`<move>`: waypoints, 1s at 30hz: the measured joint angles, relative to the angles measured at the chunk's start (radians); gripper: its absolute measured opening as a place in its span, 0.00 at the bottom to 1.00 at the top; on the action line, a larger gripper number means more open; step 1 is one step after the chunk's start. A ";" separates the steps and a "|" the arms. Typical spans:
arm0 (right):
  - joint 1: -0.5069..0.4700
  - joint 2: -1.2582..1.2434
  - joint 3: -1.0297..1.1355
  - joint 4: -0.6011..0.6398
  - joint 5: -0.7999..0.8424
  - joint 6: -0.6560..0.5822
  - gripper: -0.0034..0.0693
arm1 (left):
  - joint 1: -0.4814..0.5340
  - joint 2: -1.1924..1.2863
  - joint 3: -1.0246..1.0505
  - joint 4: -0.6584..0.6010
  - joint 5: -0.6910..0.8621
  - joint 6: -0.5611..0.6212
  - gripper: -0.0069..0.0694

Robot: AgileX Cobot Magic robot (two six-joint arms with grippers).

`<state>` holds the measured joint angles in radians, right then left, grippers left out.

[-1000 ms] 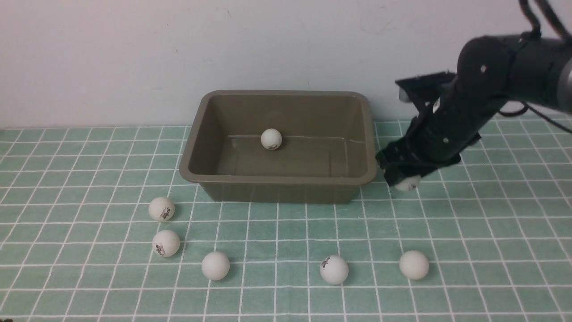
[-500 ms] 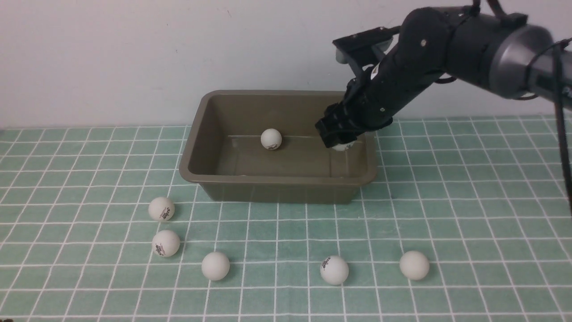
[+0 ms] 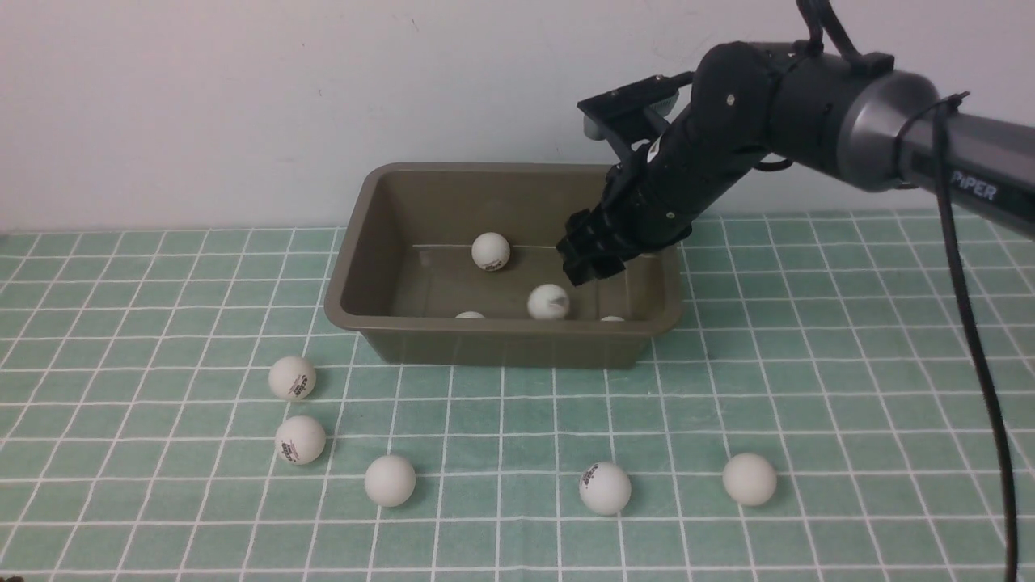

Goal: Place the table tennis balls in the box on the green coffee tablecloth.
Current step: 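Release the ping pong ball into the bin and lift the gripper away, then reach for and grasp a ping pong ball on the table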

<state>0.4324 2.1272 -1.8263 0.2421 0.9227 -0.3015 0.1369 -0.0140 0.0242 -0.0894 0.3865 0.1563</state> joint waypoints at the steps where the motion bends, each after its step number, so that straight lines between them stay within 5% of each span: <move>1: 0.000 -0.003 0.000 -0.008 0.008 0.000 0.67 | 0.000 0.000 0.000 0.000 0.000 0.000 0.09; 14: -0.018 -0.143 -0.001 -0.203 0.295 0.059 0.68 | 0.000 0.000 0.000 0.000 0.000 0.000 0.09; 30: -0.207 -0.548 0.210 -0.150 0.323 0.074 0.68 | 0.000 0.000 0.000 0.000 0.000 0.000 0.09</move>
<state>0.2253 1.5794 -1.6160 0.0925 1.2458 -0.2271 0.1369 -0.0140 0.0242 -0.0894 0.3865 0.1563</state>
